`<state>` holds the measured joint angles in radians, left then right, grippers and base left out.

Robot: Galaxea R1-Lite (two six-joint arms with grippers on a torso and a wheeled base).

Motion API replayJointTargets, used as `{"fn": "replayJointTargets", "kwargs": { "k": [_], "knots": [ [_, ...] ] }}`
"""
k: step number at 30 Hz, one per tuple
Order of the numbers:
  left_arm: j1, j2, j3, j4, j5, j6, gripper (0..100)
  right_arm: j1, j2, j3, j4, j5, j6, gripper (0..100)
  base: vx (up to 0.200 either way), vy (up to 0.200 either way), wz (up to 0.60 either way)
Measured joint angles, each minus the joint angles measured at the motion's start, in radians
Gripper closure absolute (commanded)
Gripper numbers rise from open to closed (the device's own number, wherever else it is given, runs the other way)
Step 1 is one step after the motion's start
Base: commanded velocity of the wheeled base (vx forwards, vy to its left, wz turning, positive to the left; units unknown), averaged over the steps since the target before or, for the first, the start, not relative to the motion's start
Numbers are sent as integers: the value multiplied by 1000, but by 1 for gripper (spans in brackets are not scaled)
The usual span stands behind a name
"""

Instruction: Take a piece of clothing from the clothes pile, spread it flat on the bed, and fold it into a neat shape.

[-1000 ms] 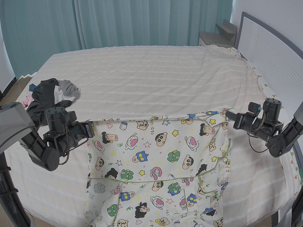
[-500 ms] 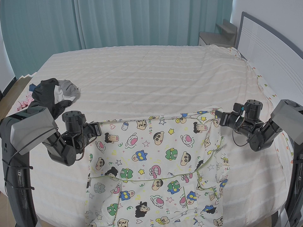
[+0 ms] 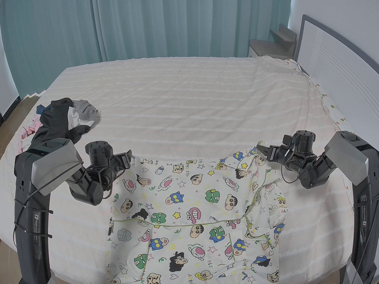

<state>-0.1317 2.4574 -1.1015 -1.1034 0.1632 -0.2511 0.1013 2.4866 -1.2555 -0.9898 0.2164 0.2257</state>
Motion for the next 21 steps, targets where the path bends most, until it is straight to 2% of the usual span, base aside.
{"fn": "replayJointTargets", "kwargs": {
  "k": [5,11,13,17,21],
  "knots": [
    [10,26,-56,-3,59,-6,0,-11,13,-27,-3,3,73,0,0,0,0],
    [24,33,-108,-36,105,-30,0,-19,-23,-24,-1,5,295,0,0,0,0],
    [33,21,-113,-43,117,-39,0,-20,-48,-20,1,5,344,0,0,0,0],
    [50,-36,-85,-49,119,-75,0,-13,-105,11,1,19,391,0,0,0,0],
    [64,-120,15,-48,67,-126,0,13,-158,74,4,44,415,0,0,0,0]
  ]
}}
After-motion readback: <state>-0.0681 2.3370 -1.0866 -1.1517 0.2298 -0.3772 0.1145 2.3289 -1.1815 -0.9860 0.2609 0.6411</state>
